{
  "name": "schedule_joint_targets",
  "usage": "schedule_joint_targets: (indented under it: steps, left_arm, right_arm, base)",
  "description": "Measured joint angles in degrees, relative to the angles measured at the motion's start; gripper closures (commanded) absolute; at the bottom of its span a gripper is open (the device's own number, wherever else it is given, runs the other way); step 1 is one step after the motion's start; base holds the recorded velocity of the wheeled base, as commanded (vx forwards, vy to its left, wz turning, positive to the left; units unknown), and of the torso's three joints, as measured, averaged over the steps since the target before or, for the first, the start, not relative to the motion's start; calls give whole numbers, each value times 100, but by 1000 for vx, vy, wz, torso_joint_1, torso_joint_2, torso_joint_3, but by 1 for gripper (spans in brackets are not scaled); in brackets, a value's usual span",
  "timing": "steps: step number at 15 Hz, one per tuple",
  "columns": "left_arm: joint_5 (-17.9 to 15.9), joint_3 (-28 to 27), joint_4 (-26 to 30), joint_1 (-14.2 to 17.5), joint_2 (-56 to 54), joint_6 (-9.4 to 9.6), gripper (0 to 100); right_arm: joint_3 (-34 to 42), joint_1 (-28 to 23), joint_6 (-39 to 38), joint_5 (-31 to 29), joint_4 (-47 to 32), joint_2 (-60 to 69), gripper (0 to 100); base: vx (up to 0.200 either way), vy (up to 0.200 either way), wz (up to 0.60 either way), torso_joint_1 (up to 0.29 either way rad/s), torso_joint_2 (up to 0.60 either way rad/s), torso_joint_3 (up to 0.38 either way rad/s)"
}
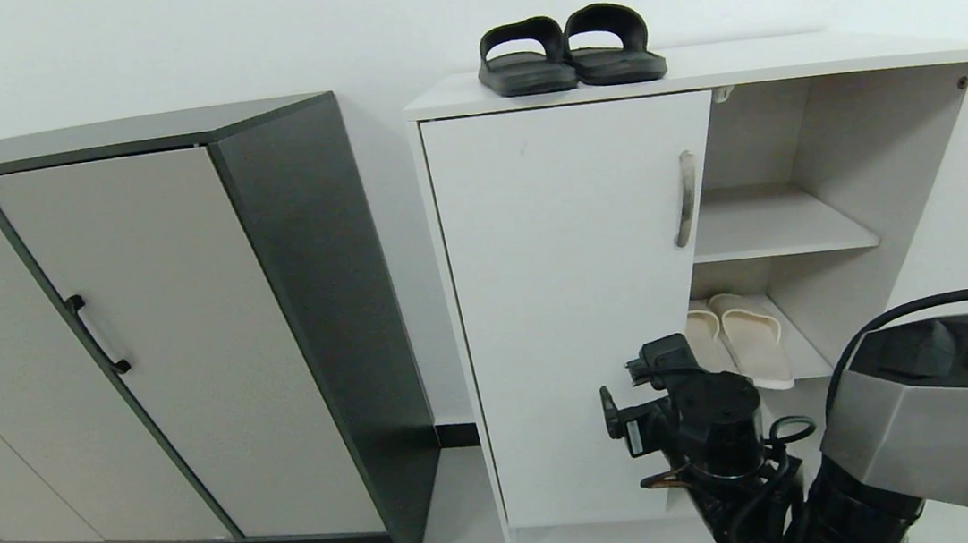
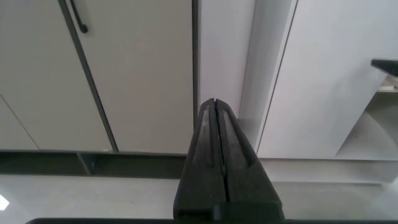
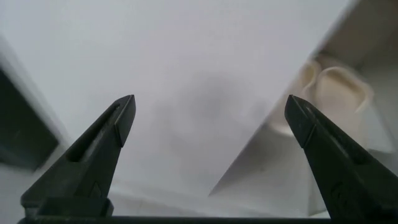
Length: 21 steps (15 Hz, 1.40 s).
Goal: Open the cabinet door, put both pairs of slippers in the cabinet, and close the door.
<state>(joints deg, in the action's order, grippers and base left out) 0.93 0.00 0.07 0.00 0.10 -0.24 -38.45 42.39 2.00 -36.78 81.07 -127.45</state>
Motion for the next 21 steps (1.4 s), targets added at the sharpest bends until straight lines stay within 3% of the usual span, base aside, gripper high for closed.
schedule_joint_targets:
  steps: [15, 21]
  left_arm:
    - [-2, 0, 2, 0, 0, 2, 100]
    - [-11, -2, -5, 0, 0, 2, 100]
  right_arm:
    - [166, -17, 123, 377, 455, -52, 0]
    - [171, -6, 112, 400, 525, -74, 0]
  base:
    - [0, 0, 0, 0, 0, 0]
    - [0, 0, 0, 34, -334, -308]
